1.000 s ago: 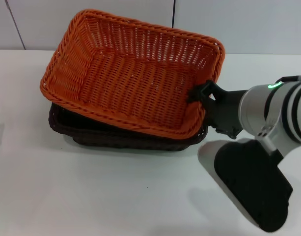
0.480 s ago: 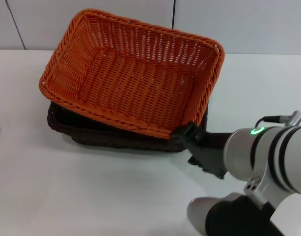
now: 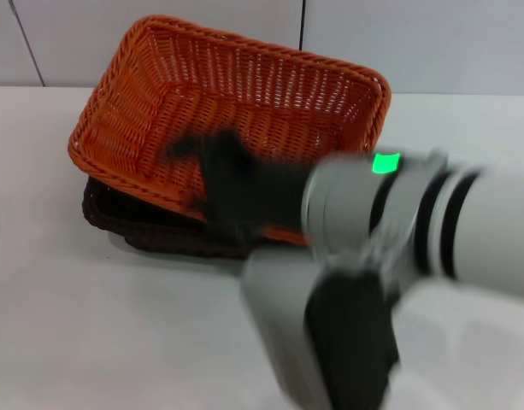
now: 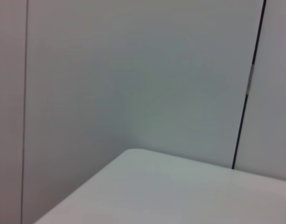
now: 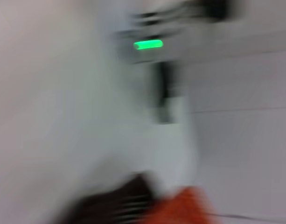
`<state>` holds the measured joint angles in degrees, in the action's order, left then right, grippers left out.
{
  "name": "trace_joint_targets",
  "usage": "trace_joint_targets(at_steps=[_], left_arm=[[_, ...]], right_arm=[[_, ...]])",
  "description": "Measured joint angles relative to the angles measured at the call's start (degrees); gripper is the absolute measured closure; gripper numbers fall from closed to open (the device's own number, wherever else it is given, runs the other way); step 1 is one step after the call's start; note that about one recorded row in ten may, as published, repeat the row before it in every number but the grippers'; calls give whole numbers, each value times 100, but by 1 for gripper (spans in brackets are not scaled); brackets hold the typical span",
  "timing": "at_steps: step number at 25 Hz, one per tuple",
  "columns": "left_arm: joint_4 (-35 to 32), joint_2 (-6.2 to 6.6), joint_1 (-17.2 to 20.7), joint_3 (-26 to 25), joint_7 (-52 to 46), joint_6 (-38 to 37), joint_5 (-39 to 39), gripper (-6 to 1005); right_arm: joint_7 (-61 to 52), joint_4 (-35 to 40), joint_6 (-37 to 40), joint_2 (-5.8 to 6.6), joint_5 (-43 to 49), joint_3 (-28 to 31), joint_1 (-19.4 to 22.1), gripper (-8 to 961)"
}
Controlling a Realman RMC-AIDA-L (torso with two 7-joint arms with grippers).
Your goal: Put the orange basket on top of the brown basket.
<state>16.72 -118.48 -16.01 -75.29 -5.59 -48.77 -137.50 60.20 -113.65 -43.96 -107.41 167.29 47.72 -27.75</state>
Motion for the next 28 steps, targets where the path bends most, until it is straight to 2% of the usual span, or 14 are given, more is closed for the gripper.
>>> trace_joint_targets(at_steps=[6, 7, 8, 9, 10, 15, 17, 18, 19, 20, 21, 23, 24, 28], left_arm=[[19, 11, 28, -27, 7, -169, -4, 186], [19, 11, 28, -27, 7, -169, -4, 186], [13, 21, 22, -44, 14, -231, -1, 186], [3, 33, -4, -52, 22, -255, 8, 186], [-2, 40, -23, -58, 28, -269, 10, 186], [-14, 61, -72, -196, 41, -542, 5, 186], [0, 62, -91, -274, 45, -686, -10, 186], [7, 62, -94, -280, 45, -718, -11, 186], [9, 62, -95, -282, 46, -759, -12, 186], [2, 62, -97, -285, 46, -839, -12, 186], [-8, 62, -98, -286, 47, -907, -16, 186], [-28, 62, -98, -280, 48, -1064, -17, 186], [-26, 63, -87, -266, 49, -1106, -14, 186], [-11, 62, -44, -239, 50, -1201, -18, 186]], right_arm=[[-672, 1003, 2756, -687, -5, 1596, 1046, 397], [-868, 1173, 3157, -823, -10, 1868, 1218, 397], [-1240, 1476, 3804, -1062, -30, 2383, 1536, 397], [-1240, 1476, 3804, -1062, -30, 2383, 1536, 397], [-1476, 1637, 4150, -1140, -56, 2586, 1709, 397], [-3203, 2512, 6407, -1172, -956, 3027, 2775, 397], [-3781, 3169, 7722, -1188, -1441, 3026, 3091, 396], [-4307, 4030, 9167, -1204, -1831, 2885, 3235, 396], [-4307, 4030, 9167, -1204, -1831, 2885, 3235, 396], [-4624, 4559, 9934, -1205, -2031, 2774, 3240, 396], [-5263, 5696, 11274, -1190, -2426, 2538, 3055, 396], [-5758, 6882, 12393, -1189, -2853, 2303, 2692, 396], [-5758, 6882, 12393, -1189, -2853, 2303, 2692, 396], [-5913, 8459, 13435, -1217, -3744, 1651, 2038, 396]])
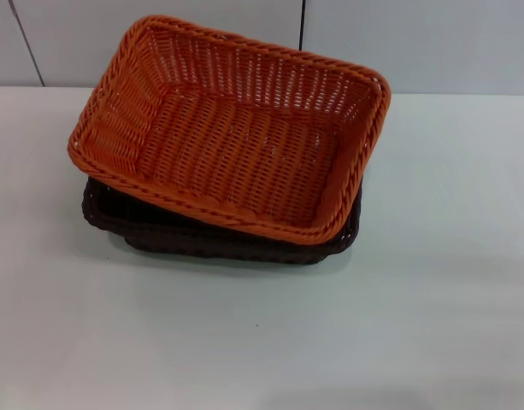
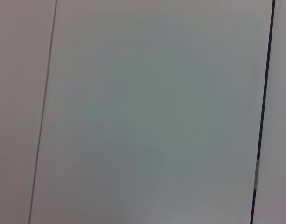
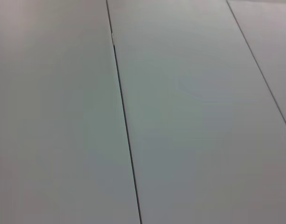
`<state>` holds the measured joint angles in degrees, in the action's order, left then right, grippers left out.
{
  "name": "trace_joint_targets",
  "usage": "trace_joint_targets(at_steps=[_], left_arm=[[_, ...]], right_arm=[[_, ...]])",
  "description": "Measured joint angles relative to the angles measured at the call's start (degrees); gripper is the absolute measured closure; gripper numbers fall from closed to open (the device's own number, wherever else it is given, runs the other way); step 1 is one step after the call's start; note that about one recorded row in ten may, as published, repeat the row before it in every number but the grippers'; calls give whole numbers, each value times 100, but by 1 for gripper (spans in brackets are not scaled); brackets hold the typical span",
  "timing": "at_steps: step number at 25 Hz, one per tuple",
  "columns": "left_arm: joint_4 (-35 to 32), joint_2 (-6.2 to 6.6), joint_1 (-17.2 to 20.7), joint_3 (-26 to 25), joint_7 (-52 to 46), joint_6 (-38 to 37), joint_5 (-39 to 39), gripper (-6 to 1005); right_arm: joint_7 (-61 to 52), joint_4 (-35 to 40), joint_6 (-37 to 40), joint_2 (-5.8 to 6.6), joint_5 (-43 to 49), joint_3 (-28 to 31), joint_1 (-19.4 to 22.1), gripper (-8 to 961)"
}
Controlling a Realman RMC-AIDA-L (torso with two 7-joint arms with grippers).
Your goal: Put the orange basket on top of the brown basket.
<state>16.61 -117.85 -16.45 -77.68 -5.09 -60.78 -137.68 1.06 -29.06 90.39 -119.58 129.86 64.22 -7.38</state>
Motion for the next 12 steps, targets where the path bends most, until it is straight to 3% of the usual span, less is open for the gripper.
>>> trace_joint_targets(at_steps=[4, 12], left_arm=[[-32, 4, 10, 0, 0, -54, -8, 186], [-36, 16, 27, -11, 0, -57, -32, 186]], right_arm=[[6, 232, 190, 16, -582, -450, -140, 396], [-7, 264, 231, 11, -669, -529, -143, 397]])
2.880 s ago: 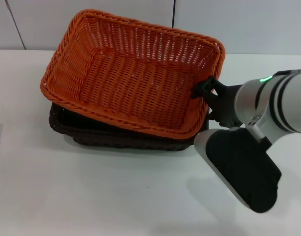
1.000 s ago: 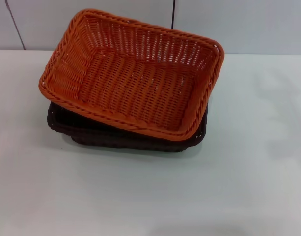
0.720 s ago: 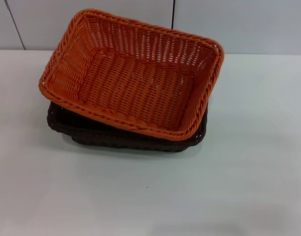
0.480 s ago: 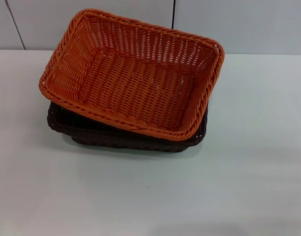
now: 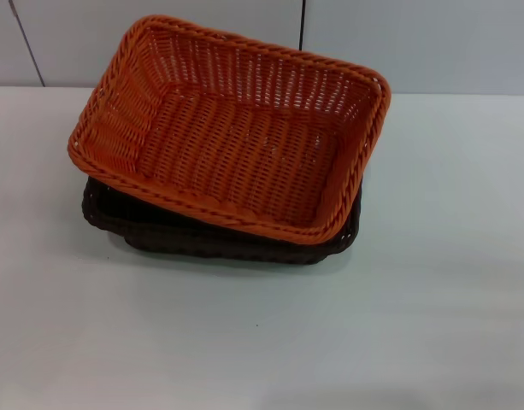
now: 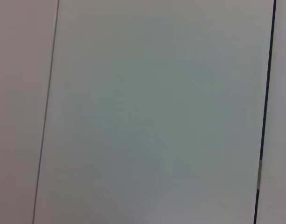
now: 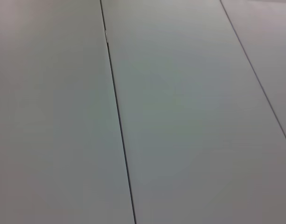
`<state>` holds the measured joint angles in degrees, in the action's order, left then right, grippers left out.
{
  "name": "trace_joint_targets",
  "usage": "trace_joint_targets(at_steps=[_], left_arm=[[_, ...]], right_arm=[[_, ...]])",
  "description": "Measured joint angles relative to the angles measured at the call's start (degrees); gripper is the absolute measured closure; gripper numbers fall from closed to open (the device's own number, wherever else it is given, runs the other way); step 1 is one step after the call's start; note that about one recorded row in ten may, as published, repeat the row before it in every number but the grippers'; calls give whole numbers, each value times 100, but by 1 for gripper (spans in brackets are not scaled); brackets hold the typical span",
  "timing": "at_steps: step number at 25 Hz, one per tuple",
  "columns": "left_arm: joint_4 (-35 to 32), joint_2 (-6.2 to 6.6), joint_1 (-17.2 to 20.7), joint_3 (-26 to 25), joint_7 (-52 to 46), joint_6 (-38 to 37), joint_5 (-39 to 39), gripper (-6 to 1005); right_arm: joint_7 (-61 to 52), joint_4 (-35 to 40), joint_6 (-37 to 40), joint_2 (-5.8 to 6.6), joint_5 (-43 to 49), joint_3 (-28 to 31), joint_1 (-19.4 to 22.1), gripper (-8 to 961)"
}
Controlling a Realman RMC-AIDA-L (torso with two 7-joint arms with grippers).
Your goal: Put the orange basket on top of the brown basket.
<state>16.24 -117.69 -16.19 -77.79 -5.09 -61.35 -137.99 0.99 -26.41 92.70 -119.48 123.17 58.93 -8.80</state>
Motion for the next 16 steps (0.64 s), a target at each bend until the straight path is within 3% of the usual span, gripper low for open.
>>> trace_joint_targets(at_steps=[16], left_arm=[[2, 1, 13, -35, 8, -9, -43, 186]], right_arm=[[-31, 43, 24, -5, -5, -22, -16, 396]])
